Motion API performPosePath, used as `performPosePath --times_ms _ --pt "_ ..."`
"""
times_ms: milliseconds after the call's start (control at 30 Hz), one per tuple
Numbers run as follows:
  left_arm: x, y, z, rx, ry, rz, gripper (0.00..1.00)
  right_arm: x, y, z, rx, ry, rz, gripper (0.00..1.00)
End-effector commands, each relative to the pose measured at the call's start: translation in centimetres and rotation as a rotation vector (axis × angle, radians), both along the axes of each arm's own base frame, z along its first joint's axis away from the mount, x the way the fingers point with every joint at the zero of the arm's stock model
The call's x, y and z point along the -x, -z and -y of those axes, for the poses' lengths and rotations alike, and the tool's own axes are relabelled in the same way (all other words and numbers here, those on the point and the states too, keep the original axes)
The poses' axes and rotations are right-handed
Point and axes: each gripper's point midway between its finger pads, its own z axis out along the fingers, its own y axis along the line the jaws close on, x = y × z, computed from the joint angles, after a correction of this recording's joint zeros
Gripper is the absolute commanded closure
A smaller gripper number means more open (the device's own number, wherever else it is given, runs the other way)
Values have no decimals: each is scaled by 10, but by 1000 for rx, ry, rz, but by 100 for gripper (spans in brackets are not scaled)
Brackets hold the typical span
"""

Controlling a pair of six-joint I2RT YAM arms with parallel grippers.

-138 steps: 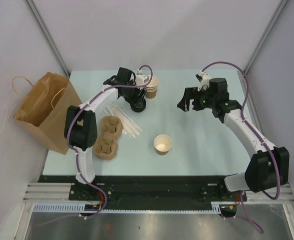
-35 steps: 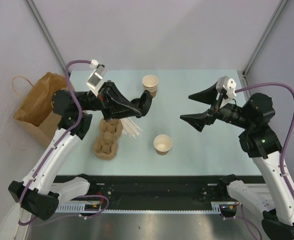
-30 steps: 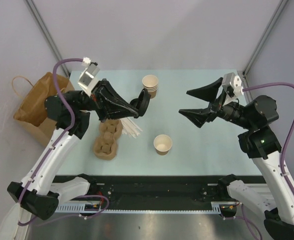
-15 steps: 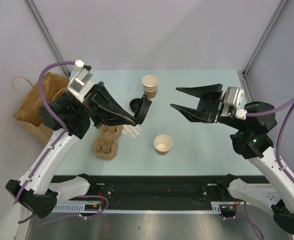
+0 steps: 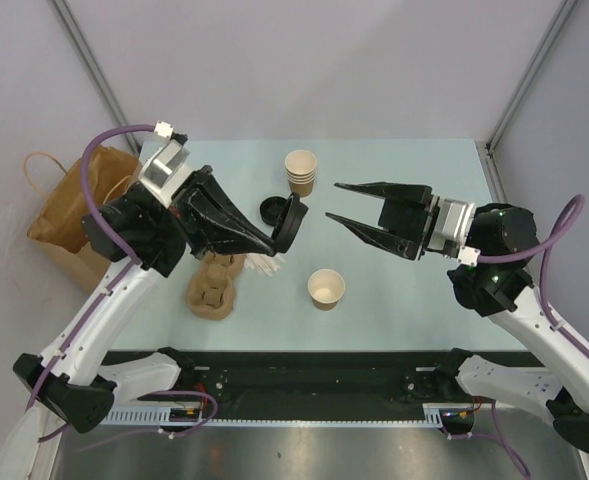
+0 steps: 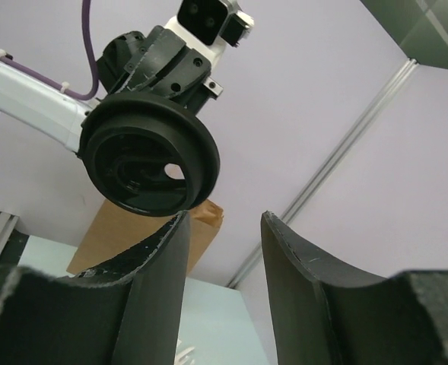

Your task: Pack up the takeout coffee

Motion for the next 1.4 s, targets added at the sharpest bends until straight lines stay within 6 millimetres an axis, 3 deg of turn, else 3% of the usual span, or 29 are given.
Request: performPosePath --times_ms 0,433,1133,1300,1367 --pt "8 -9 -3 39 9 37 100 10 -18 -3 -62 -12 95 53" --pt "10 -4 -3 49 17 27 100 17 -18 -21 -81 -61 124 57" --pt "12 1 -2 55 31 8 100 17 -12 -33 -78 -69 142 75" --pt "12 1 -1 55 27 4 100 17 -10 -34 -71 -68 140 89" --pt "9 2 0 48 20 -7 99 17 -11 -33 -73 -65 134 100"
